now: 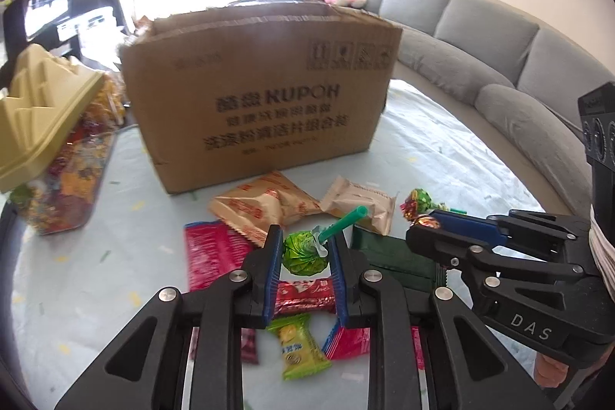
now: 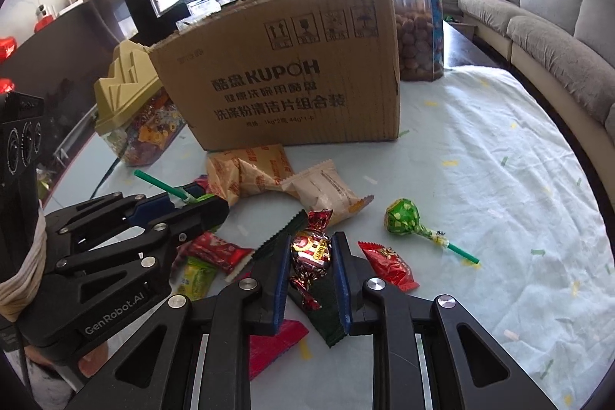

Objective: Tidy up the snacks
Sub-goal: 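Grasp the green lollipop with the left tool while the right grasps the gold candy, then carry both held sweets over the cardboard box and open both tools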

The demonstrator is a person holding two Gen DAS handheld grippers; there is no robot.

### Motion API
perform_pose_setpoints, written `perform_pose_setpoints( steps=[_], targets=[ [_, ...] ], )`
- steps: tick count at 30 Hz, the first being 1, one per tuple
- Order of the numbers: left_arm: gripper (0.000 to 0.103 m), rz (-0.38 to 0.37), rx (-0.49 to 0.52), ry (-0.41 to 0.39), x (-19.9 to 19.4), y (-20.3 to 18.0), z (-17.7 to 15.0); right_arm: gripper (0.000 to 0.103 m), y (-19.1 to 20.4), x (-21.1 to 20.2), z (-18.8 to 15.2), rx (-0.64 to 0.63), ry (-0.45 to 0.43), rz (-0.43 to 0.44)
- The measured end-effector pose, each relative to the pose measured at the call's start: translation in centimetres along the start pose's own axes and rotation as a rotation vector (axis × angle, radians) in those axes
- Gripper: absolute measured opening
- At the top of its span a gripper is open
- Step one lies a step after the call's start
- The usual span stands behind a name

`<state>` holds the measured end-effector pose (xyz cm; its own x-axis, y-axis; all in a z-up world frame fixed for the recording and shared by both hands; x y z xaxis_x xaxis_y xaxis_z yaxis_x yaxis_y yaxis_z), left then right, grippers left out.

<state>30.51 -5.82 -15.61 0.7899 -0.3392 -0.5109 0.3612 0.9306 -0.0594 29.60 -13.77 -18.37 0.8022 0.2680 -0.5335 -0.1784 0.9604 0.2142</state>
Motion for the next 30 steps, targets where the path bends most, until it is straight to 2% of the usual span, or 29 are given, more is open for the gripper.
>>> perform_pose_setpoints(
  steps=[7,16,22,30],
  targets=[
    [0.024,0.058,-0.017,-0.056,-2.6,0.2,2.7,0.022,1.2,-2.0,2.6,-0.033,-0.061,0.013],
    [0.024,0.086,-0.018,-0.158,-5.0,0.7,8.2,0.022,2.5,-4.2,8.2,-0.066,-0.155,0.043],
    [0.024,0.066,-0.015,-0.2,-5.4,1.1,11.8,0.022,2.9,-4.9,11.9,-0.093,-0.21,0.043],
    [0.024,0.095,0.007,-0.216,-5.0,2.5,15.5,0.022,3.6,-4.5,15.5,-0.133,-0.248,0.044]
  ],
)
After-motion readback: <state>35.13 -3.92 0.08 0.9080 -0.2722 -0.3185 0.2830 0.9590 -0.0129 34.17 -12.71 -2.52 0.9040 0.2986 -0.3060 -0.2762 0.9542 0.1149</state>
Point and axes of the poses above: each gripper's, at about its wrist camera, not at the fingertips, and x roughly the way its jaws point, y to its left, z to its top, the point moved 10 cm from there along x, roughly the way its jaws point, and after that the axes turned 14 degrees about -y, right-handed, at the moved point
